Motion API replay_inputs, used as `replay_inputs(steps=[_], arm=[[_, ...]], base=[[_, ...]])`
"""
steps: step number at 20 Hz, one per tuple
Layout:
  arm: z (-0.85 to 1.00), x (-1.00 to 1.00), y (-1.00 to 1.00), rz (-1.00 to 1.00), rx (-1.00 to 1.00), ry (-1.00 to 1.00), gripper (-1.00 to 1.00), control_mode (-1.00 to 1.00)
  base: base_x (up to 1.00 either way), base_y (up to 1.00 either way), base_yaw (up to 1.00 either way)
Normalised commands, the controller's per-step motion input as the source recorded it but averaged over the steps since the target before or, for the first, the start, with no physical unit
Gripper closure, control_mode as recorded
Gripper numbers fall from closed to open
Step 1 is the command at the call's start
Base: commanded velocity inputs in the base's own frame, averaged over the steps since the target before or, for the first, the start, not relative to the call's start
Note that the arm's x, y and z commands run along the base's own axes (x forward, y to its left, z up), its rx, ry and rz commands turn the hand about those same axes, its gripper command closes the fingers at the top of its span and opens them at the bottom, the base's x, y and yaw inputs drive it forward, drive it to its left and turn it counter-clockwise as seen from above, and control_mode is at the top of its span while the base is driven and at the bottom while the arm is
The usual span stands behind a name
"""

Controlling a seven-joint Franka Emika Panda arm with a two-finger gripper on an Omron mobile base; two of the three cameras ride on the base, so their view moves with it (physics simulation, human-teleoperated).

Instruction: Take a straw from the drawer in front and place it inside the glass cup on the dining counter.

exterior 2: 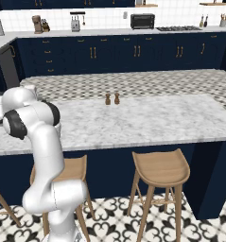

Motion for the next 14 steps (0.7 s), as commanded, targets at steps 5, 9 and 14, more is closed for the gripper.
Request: replay_inputs(steps=[5, 9, 14], arm=[[-0.01, -0.39, -0.02, -0.09, 0.08, 0.05, 1.00, -1.00], [-0.01, -0.19, -0.01, -0.11, 0.07, 0.11, 1.00, -1.00], [-0.10, 0.01, 0.00, -0.09, 0.00, 0.01, 1.00, -1.00]], base=[[0.00, 0.00, 0.00], [0.00, 0.00, 0.00], [0.00, 0.00, 0.00]])
